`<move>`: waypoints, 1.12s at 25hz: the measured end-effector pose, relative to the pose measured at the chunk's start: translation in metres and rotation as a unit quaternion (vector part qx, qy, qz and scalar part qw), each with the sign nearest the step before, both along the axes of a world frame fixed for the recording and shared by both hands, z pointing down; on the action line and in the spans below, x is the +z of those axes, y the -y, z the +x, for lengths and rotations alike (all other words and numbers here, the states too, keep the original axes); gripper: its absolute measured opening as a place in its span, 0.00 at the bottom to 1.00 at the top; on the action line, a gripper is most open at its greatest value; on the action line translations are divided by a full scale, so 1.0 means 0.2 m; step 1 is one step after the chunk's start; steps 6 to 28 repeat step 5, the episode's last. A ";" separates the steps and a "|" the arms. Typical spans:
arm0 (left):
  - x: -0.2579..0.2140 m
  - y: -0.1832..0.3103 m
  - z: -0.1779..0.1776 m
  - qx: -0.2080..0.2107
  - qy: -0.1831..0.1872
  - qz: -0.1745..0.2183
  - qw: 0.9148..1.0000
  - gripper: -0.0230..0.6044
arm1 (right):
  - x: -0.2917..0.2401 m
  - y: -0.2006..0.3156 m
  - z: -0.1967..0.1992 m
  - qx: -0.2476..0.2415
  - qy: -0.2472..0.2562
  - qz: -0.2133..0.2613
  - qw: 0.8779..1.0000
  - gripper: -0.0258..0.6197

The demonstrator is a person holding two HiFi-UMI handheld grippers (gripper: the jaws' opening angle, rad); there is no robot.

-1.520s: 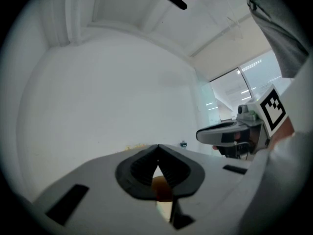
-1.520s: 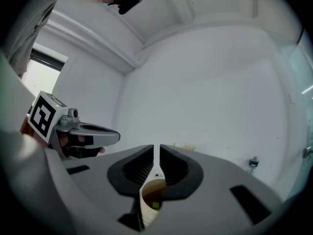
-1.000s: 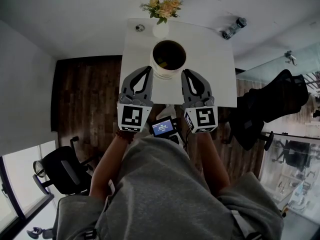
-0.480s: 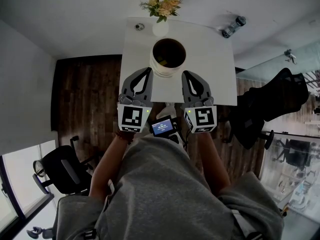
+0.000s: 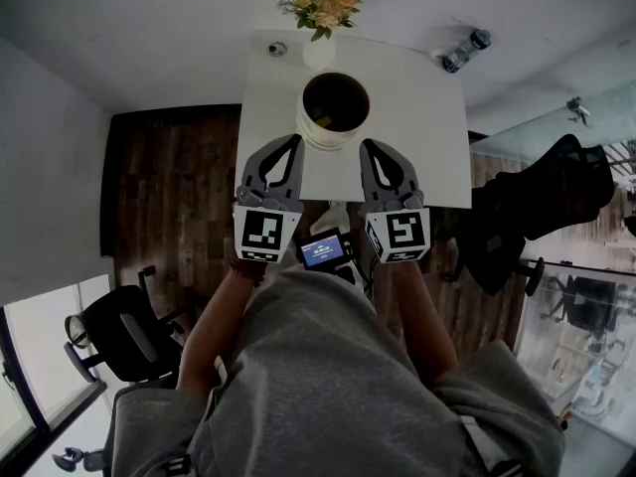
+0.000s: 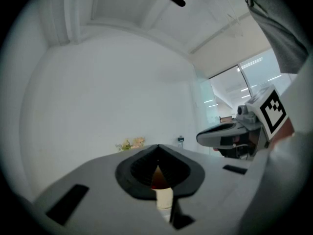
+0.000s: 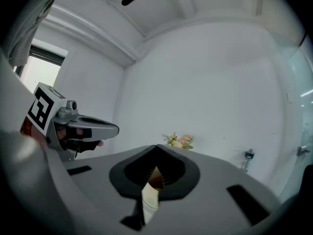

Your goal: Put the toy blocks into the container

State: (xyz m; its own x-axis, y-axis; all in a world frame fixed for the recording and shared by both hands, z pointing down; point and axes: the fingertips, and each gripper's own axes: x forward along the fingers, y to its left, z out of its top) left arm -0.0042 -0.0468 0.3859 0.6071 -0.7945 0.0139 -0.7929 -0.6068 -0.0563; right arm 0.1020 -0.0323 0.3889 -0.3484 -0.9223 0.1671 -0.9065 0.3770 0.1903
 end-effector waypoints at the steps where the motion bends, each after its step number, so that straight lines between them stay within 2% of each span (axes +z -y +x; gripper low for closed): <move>1: 0.00 0.00 0.00 0.000 0.000 -0.001 1.000 0.05 | 0.01 0.00 0.00 -0.001 0.000 -0.001 1.000 0.05; 28: 0.02 0.02 0.01 0.000 0.001 -0.004 1.000 0.05 | 0.02 0.02 0.00 -0.008 -0.003 -0.004 1.000 0.05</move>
